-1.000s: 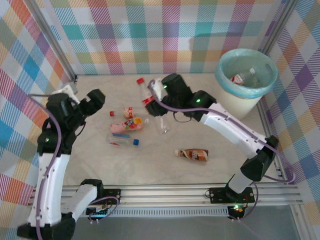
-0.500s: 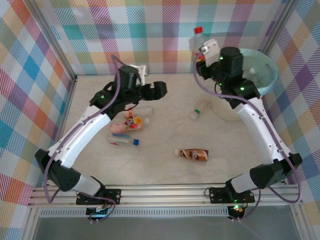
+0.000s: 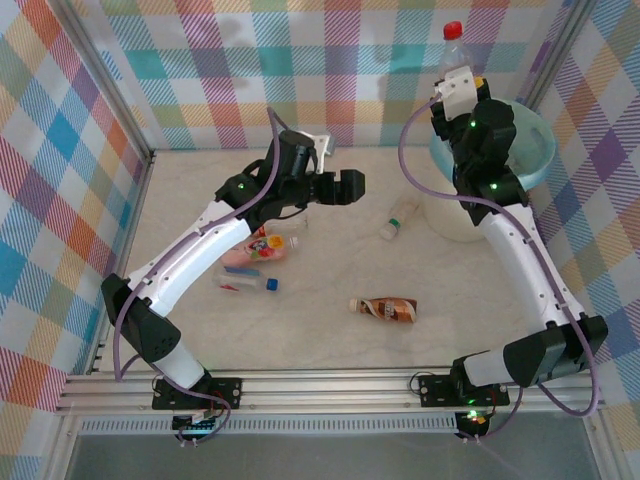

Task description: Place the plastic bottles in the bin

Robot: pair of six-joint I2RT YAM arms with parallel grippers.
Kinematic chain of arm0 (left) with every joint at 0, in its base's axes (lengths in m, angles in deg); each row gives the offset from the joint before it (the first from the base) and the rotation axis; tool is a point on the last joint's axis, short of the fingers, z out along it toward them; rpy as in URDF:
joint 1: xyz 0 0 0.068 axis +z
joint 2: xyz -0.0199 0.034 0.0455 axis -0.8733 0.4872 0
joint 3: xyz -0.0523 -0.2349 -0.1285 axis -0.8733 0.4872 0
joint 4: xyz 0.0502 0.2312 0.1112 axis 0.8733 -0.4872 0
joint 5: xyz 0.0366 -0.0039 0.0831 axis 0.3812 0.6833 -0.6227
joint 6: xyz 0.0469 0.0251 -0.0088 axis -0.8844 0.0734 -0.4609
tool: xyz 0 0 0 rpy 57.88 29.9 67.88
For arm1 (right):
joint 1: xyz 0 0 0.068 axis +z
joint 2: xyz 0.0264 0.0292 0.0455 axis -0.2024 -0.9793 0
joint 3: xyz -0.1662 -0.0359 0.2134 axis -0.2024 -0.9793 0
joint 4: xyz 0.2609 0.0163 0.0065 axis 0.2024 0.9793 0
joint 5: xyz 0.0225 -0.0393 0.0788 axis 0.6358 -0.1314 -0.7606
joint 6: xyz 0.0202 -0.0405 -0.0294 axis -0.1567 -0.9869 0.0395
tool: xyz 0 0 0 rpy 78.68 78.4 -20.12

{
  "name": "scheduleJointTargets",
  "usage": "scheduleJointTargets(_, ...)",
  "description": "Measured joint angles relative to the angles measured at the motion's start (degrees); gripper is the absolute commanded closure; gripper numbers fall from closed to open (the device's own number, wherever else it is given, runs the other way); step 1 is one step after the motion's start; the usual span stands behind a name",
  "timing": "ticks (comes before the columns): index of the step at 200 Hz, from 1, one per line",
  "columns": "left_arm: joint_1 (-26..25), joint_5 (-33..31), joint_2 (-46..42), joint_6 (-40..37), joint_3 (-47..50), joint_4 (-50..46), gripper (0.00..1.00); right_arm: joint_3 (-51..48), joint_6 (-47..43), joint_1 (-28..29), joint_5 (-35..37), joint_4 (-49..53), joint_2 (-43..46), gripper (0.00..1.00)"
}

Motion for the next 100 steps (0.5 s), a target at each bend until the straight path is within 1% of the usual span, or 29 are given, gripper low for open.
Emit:
scheduleJointTargets(53,0.0,-1.2,0.0,-0.1,3.0,0.0,0.12,-4.3,-3.8,-0.8,3.7,-7.6,-3.1,0.42)
scheduleJointTargets(75,0.0,-1.6,0.0,-0.2,3.7,0.0,0.11,-6.0,-5.2,-1.2,4.7,-9.5,-4.0,0.39)
scheduleJointTargets(86,0.0,-1.7,-0.1,-0.4,4.0,0.0,0.11,-6.1,-6.0,-1.3,5.1,-9.8,-4.3,0.35)
scheduleJointTargets(100,0.0,-2.1,-0.1,-0.5,4.1,0.0,0.11,-6.1,-6.8,-1.4,5.6,-10.4,-4.4,0.23)
